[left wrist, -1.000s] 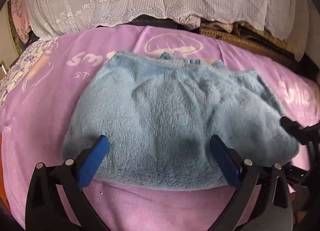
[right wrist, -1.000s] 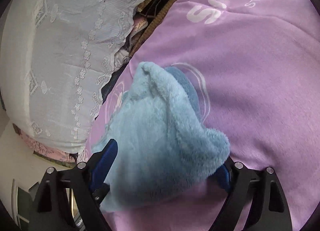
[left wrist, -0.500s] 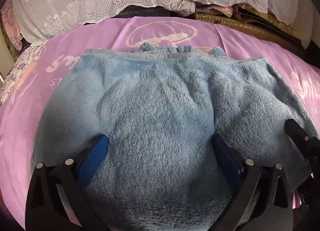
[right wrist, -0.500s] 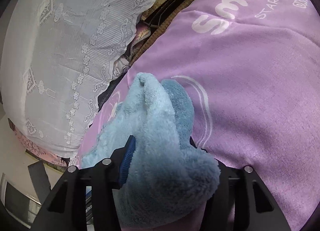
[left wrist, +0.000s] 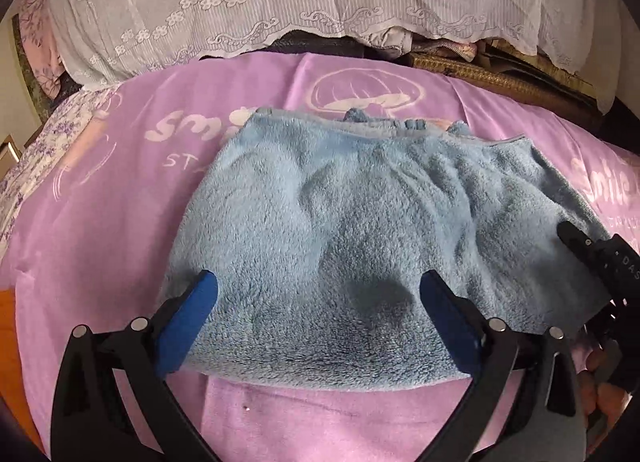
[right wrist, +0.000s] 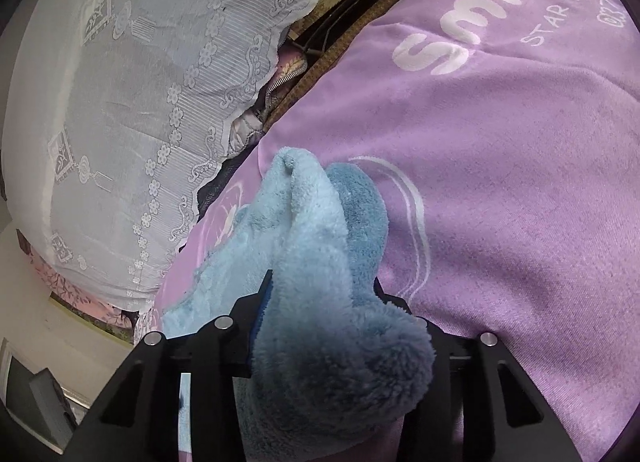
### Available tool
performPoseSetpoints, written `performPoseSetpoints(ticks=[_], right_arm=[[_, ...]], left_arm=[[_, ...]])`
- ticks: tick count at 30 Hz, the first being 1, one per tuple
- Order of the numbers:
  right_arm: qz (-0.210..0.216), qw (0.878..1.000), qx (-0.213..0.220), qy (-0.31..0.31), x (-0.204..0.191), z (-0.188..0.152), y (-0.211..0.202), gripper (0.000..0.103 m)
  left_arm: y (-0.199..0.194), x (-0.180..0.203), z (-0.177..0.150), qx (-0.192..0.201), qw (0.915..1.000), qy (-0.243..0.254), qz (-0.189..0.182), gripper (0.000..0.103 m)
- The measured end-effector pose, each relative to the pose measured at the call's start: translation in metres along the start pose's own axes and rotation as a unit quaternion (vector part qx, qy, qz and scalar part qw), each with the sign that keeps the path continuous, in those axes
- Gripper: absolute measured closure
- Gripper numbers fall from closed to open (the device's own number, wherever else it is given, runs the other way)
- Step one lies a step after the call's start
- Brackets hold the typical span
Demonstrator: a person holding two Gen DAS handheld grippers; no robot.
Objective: Fold small clothes
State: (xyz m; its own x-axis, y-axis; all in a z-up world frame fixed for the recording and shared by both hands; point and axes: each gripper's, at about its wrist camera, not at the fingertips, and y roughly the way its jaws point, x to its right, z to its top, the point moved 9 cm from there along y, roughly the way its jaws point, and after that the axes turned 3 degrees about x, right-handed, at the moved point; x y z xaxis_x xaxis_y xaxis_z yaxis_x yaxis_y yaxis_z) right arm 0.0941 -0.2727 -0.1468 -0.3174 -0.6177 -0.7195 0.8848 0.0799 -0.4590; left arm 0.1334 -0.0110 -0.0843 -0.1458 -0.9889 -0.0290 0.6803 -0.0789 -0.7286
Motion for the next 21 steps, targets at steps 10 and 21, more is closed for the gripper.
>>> performPoseSetpoints(ticks=[10, 21], right_arm=[[0.028, 0.998, 0.014, 0.052, 0.009, 0.007, -0.005, 0.059], [0.024, 0.999, 0.009, 0.042, 0.008, 0.007, -0.005, 0.063]], left_arm=[[0.046, 0.061, -0.002, -0.047, 0.9982, 0.016, -0.034, 0.004], [-0.005, -0.023, 0.025, 0.017, 0.9991, 0.030, 0.023, 0.005]])
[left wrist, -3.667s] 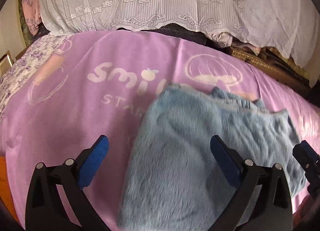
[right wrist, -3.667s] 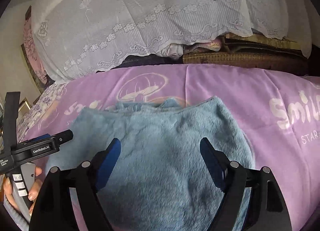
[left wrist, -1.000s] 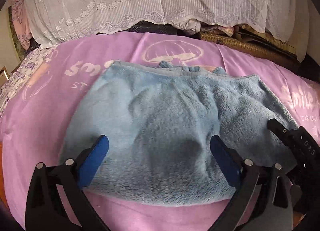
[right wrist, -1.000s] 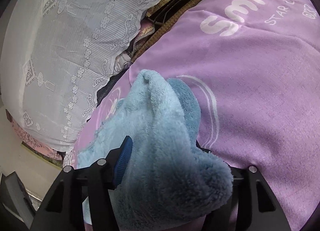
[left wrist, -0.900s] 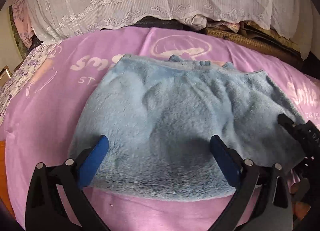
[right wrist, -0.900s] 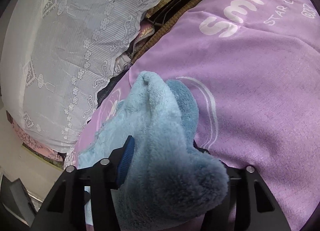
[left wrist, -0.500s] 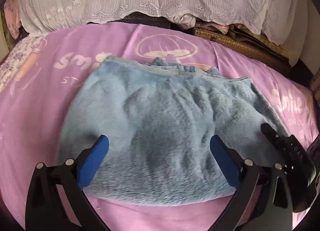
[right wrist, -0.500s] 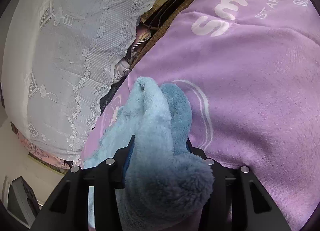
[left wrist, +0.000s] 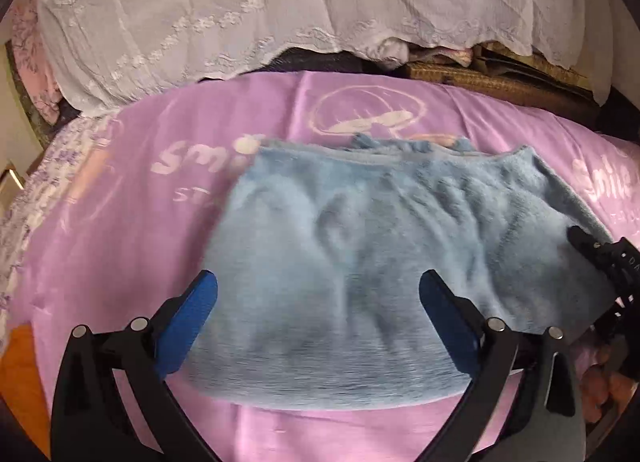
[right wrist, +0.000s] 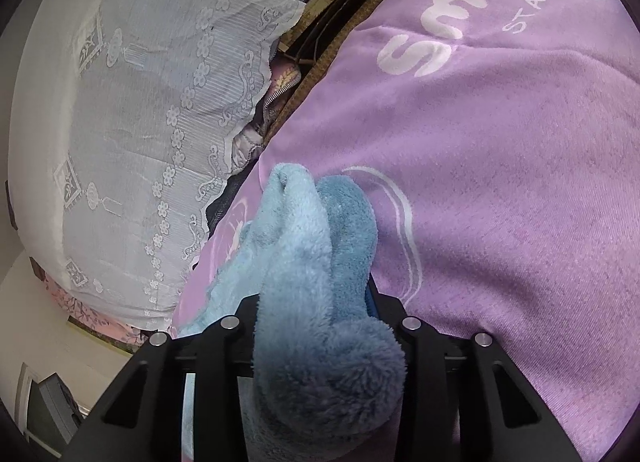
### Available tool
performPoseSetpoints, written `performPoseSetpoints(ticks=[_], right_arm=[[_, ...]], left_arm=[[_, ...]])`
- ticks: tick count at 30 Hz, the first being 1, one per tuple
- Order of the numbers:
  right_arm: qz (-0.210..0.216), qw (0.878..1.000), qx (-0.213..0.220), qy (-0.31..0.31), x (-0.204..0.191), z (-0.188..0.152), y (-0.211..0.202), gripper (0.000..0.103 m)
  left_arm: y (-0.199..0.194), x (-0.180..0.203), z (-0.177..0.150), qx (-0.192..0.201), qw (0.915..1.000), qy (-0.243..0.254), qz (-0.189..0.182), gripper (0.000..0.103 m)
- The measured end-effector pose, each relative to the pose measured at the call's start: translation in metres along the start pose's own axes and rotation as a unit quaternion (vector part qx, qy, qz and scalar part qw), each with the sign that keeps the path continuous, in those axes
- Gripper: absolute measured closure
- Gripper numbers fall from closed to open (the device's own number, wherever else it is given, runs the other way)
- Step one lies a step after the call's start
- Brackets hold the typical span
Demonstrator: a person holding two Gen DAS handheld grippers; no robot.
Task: Fold small clothes
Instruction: 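Fold the held edge over the jacket with the right tool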
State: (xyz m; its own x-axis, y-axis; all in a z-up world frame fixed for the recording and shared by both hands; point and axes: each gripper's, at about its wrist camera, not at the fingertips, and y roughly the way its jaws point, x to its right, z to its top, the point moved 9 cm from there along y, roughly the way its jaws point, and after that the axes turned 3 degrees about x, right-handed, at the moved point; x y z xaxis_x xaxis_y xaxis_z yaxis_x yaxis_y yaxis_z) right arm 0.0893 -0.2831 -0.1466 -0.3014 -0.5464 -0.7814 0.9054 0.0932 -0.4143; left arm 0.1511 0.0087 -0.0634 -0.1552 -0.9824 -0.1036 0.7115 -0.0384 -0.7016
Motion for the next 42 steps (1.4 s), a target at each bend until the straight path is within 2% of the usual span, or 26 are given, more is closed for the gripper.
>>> performPoseSetpoints(ticks=[2, 4, 6, 7, 8, 9, 12, 15, 21, 23, 26, 27, 31, 37, 42], right_arm=[[-0.001, 1.000, 0.000, -0.002, -0.001, 0.000, 0.001, 0.061], [0.001, 1.000, 0.001, -0.001, -0.001, 0.000, 0.001, 0.062], [0.004, 1.000, 0.002, 0.002, -0.001, 0.000, 0.000, 0.061], [0.005, 1.000, 0.002, 0.004, -0.001, 0.000, 0.000, 0.061], [0.007, 1.000, 0.003, 0.007, 0.000, 0.000, -0.001, 0.061], [0.006, 1.000, 0.005, 0.010, 0.000, 0.001, -0.002, 0.061], [-0.008, 1.000, 0.009, 0.007, -0.002, 0.000, -0.004, 0.062], [-0.028, 0.999, 0.019, -0.027, -0.015, 0.001, -0.009, 0.065], [-0.046, 0.993, 0.042, -0.099, -0.057, 0.005, -0.019, 0.066], [-0.044, 0.992, 0.044, -0.113, -0.072, 0.004, -0.020, 0.067], [-0.044, 0.989, 0.042, -0.137, -0.092, -0.001, -0.019, 0.068], [-0.043, 0.988, 0.041, -0.144, -0.098, -0.003, -0.019, 0.068], [-0.039, 0.984, 0.043, -0.169, -0.123, -0.012, -0.020, 0.068], [-0.023, 0.980, 0.036, -0.196, -0.158, -0.029, -0.021, 0.069], [0.001, 0.976, 0.017, -0.217, -0.192, -0.051, -0.018, 0.069]], left_arm=[[0.004, -0.040, -0.004, -0.006, 0.9996, -0.006, 0.028, 0.005], [0.018, -0.078, -0.021, -0.040, 0.9975, -0.050, 0.029, 0.005], [0.029, -0.096, -0.040, -0.060, 0.9930, -0.101, -0.008, 0.004], [0.036, -0.100, -0.051, -0.070, 0.9873, -0.137, -0.038, 0.004], [0.040, -0.101, -0.055, -0.076, 0.9835, -0.157, -0.049, 0.004], [0.041, -0.100, -0.054, -0.076, 0.9835, -0.158, -0.047, 0.004], [0.032, -0.091, -0.042, -0.048, 0.9910, -0.122, -0.028, 0.004], [0.033, -0.084, -0.041, -0.049, 0.9914, -0.119, -0.023, 0.004], [0.045, -0.095, -0.041, -0.073, 0.9760, -0.188, -0.081, 0.004], [0.044, -0.099, -0.038, -0.067, 0.9762, -0.192, -0.075, 0.004], [0.036, -0.111, -0.030, -0.043, 0.9813, -0.185, -0.034, 0.004], [0.033, -0.113, -0.028, -0.038, 0.9817, -0.184, -0.032, 0.005], [0.029, -0.114, -0.022, -0.037, 0.9807, -0.185, -0.051, 0.005], [0.037, -0.091, -0.024, -0.062, 0.9865, -0.136, -0.066, 0.005], [0.033, -0.083, -0.021, -0.053, 0.9876, -0.124, -0.081, 0.005]])
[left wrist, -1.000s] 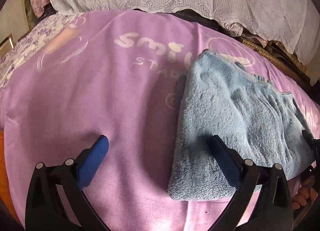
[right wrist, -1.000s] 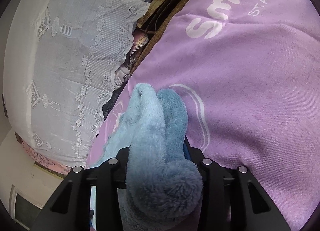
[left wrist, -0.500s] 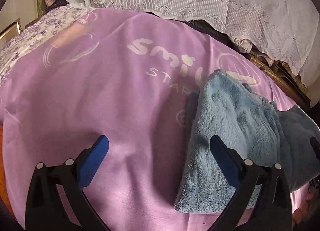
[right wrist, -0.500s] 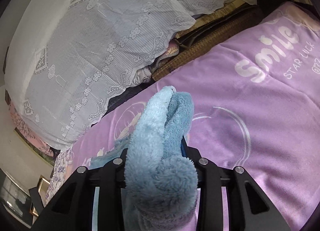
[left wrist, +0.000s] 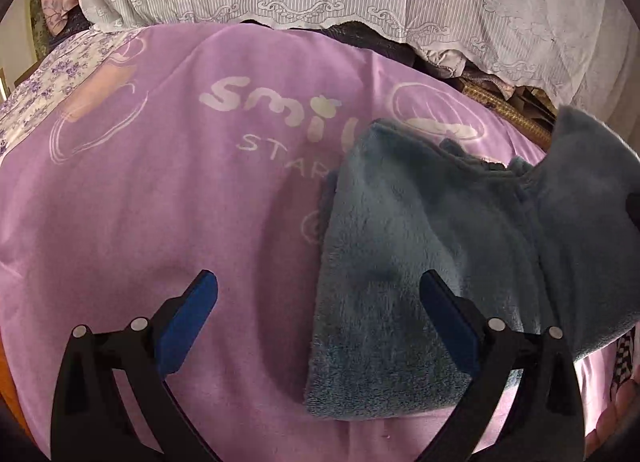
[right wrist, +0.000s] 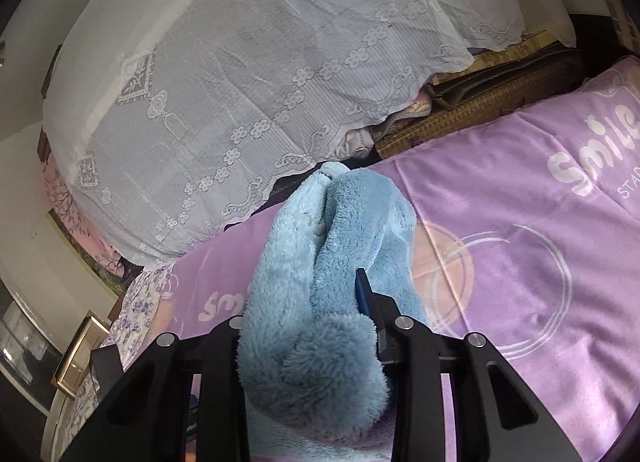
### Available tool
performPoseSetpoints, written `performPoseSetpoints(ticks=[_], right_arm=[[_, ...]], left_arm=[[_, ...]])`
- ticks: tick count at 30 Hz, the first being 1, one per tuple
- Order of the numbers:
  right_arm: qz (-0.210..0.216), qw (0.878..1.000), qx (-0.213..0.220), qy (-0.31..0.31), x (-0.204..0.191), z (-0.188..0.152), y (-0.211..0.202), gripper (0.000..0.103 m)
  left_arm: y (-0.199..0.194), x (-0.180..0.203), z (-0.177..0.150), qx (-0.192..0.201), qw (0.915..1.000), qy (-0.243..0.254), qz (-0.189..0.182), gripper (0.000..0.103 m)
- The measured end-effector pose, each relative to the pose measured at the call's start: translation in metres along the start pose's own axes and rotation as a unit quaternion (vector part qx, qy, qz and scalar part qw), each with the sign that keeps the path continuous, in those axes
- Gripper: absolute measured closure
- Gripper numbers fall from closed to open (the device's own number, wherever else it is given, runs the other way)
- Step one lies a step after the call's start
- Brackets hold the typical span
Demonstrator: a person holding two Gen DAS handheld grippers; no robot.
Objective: Fold small clothes
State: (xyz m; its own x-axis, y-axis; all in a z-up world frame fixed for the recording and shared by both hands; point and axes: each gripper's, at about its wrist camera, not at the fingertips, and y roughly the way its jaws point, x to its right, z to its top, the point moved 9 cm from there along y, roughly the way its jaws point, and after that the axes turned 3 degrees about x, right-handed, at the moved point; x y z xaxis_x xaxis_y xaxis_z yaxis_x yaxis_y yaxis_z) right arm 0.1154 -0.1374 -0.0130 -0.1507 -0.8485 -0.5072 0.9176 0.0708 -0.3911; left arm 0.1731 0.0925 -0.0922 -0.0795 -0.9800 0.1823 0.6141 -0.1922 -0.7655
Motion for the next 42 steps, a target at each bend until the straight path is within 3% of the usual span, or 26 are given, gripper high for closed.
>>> performPoseSetpoints(ticks=[10, 20, 24, 27, 29, 30, 32, 37, 40, 42], right_arm=[[0.033, 0.995, -0.049, -0.076, -0.085, -0.052, 0.037, 0.069], [0.026, 0.988, -0.082, -0.131, -0.117, -0.093, 0.060, 0.069], [0.009, 0.979, -0.099, -0.176, -0.124, -0.115, 0.076, 0.069], [-0.001, 0.972, -0.092, -0.216, -0.129, -0.129, 0.080, 0.057], [0.015, 0.962, -0.102, -0.253, -0.140, -0.140, 0.080, 0.025], [0.020, 0.956, -0.105, -0.271, -0.146, -0.144, 0.079, 0.022], [0.022, 0.950, -0.104, -0.293, -0.152, -0.147, 0.073, 0.021], [0.087, 0.960, -0.105, -0.246, -0.151, -0.126, 0.041, 0.021], [0.122, 0.959, -0.068, -0.248, -0.151, -0.103, 0.002, 0.021], [0.120, 0.958, -0.035, -0.258, -0.144, -0.086, -0.018, 0.021]], left_arm=[[0.014, -0.035, 0.003, -0.019, 0.9979, -0.061, 0.014, 0.005], [0.020, -0.065, 0.012, -0.020, 0.9949, -0.095, 0.028, 0.005], [0.015, -0.093, 0.012, -0.014, 0.9885, -0.144, 0.042, 0.005], [0.013, -0.110, 0.011, -0.015, 0.9829, -0.180, 0.036, 0.005], [0.012, -0.113, 0.011, -0.015, 0.9820, -0.186, 0.029, 0.005], [0.011, -0.113, 0.011, -0.015, 0.9822, -0.185, 0.030, 0.005], [0.011, -0.114, 0.011, -0.018, 0.9830, -0.179, 0.038, 0.005], [0.004, -0.121, 0.012, -0.019, 0.9814, -0.188, 0.033, 0.005], [-0.003, -0.122, 0.015, -0.012, 0.9809, -0.192, 0.030, 0.005], [-0.010, -0.117, 0.018, -0.005, 0.9828, -0.183, 0.024, 0.005]])
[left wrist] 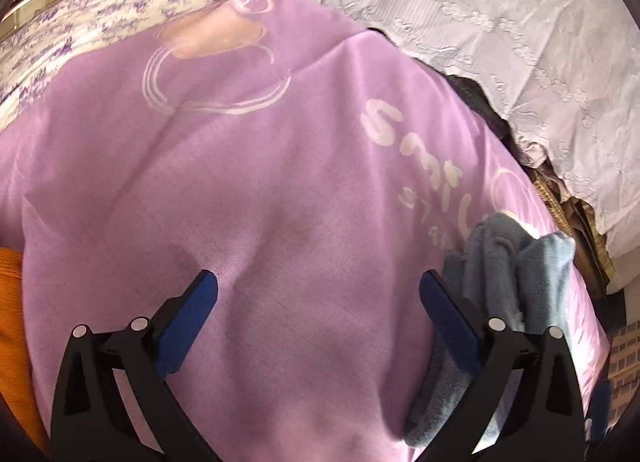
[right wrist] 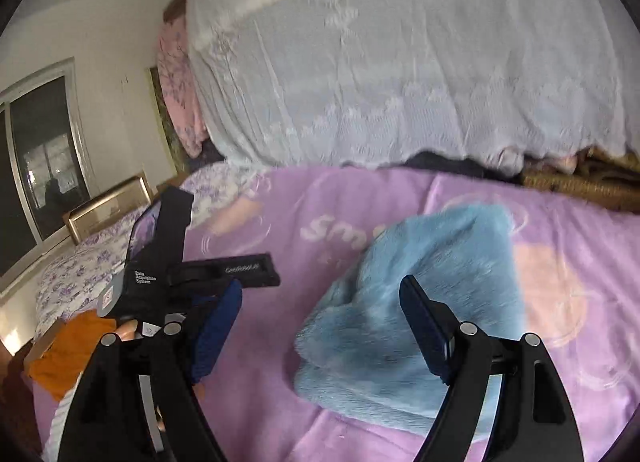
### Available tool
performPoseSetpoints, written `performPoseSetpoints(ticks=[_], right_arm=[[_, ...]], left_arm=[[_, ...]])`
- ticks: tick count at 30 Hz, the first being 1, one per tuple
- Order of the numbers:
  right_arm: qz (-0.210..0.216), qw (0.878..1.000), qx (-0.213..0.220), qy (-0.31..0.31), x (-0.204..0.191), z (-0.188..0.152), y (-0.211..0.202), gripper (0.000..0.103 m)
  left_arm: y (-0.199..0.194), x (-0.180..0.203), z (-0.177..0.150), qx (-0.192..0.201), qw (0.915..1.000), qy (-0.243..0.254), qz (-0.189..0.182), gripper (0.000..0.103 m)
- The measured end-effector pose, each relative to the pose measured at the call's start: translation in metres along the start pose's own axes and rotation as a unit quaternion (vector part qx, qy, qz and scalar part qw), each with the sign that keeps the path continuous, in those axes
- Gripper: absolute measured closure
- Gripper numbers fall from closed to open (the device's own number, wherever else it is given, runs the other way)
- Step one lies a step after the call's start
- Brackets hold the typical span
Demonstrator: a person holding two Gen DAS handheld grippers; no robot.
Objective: Fold small clothes
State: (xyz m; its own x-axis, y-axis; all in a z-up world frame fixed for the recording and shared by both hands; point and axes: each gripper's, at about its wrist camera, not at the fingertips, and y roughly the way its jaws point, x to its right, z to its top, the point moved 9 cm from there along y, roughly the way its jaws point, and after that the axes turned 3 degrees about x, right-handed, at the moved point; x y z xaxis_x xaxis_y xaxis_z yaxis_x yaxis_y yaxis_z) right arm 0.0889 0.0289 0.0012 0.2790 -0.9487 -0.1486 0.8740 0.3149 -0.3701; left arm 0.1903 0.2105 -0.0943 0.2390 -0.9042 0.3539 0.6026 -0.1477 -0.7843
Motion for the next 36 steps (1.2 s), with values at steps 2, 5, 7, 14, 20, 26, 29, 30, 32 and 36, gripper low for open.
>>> performPoseSetpoints(ticks=[2, 5, 7, 14, 20, 26, 29, 30, 32, 36], right_arm=[[-0.039, 0.999, 0.017, -0.004, 0.019, 0.005, -0.018, 0.026], [-0.076, 0.997, 0.015, 0.020, 0.051, 0.001, -0.029, 0.053], [-0.079, 0.996, -0.015, 0.041, 0.064, -0.014, -0.021, 0.063], [-0.054, 0.992, -0.100, 0.051, 0.045, -0.074, 0.046, 0.066], [-0.044, 0.992, -0.103, 0.057, 0.048, -0.084, 0.052, 0.067], [-0.010, 0.990, -0.129, 0.049, 0.045, -0.072, 0.035, 0.068], [-0.018, 0.994, -0.089, 0.058, 0.052, -0.040, 0.014, 0.068], [-0.028, 0.995, -0.084, 0.051, 0.055, -0.030, 0.015, 0.068], [-0.046, 0.994, -0.089, 0.040, 0.064, -0.011, 0.026, 0.068], [-0.058, 0.990, -0.130, 0.017, 0.073, 0.014, 0.073, 0.068]], left_arm=[[-0.010, 0.013, 0.000, 0.007, 0.9997, 0.017, -0.019, 0.005], [-0.026, 0.040, -0.005, 0.011, 0.9969, 0.056, -0.053, 0.005], [-0.038, 0.063, -0.012, 0.023, 0.9929, 0.097, -0.065, 0.005], [-0.024, 0.090, -0.034, 0.057, 0.9777, 0.198, 0.043, 0.005], [0.033, 0.057, -0.043, -0.023, 0.9904, 0.130, 0.043, 0.004], [0.029, 0.061, -0.043, -0.007, 0.9871, 0.150, 0.057, 0.004], [0.028, 0.056, -0.042, -0.021, 0.9904, 0.131, 0.040, 0.004], [0.029, 0.057, -0.042, -0.021, 0.9903, 0.131, 0.040, 0.004], [0.030, 0.058, -0.043, -0.018, 0.9893, 0.137, 0.047, 0.004], [0.032, 0.059, -0.044, -0.020, 0.9879, 0.144, 0.055, 0.004]])
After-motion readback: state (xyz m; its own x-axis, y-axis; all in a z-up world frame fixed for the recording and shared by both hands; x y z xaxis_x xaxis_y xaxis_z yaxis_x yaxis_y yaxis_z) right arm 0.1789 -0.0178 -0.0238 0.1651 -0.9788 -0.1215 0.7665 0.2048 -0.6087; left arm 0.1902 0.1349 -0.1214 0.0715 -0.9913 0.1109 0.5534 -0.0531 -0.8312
